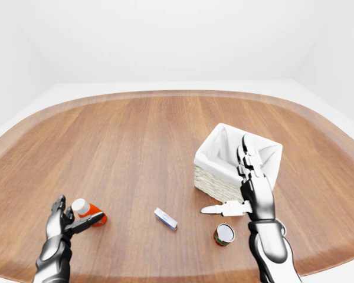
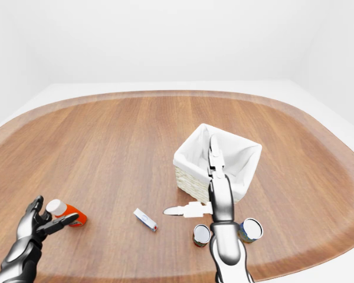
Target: Pick up the ketchup, and put it in the basket.
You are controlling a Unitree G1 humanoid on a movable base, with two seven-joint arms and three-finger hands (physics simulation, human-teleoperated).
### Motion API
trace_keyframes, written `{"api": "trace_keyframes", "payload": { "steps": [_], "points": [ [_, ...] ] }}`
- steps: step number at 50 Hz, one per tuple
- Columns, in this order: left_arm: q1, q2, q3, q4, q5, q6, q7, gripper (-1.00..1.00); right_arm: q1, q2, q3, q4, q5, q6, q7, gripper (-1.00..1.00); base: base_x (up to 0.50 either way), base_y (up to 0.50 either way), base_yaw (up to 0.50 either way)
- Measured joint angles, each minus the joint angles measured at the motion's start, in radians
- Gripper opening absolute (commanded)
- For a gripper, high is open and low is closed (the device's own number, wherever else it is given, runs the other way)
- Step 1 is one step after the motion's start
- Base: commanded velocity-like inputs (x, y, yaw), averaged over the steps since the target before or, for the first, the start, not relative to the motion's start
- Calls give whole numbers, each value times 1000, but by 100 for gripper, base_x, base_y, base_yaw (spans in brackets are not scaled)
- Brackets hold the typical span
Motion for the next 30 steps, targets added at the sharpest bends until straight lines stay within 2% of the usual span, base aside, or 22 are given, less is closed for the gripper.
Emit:
{"api": "trace_keyframes", "payload": {
  "steps": [20,21,22,23,30],
  "points": [
    [-75,36,-56,120,-34,0,18,100,-4,-1,6,9,-4,0,-2,100,0,0,0],
    [-77,36,-57,123,-35,0,17,86,-4,0,6,9,-4,0,-2,100,0,0,0],
    [-79,37,-58,125,-36,0,16,-55,-5,0,6,10,-4,0,-2,100,0,0,0],
    [-81,37,-59,127,-38,0,15,-100,-5,0,6,11,-4,0,-2,100,0,0,0],
    [-87,42,-60,126,-52,0,15,-100,-6,0,8,14,-5,0,-3,100,0,0,0]
  ]
}}
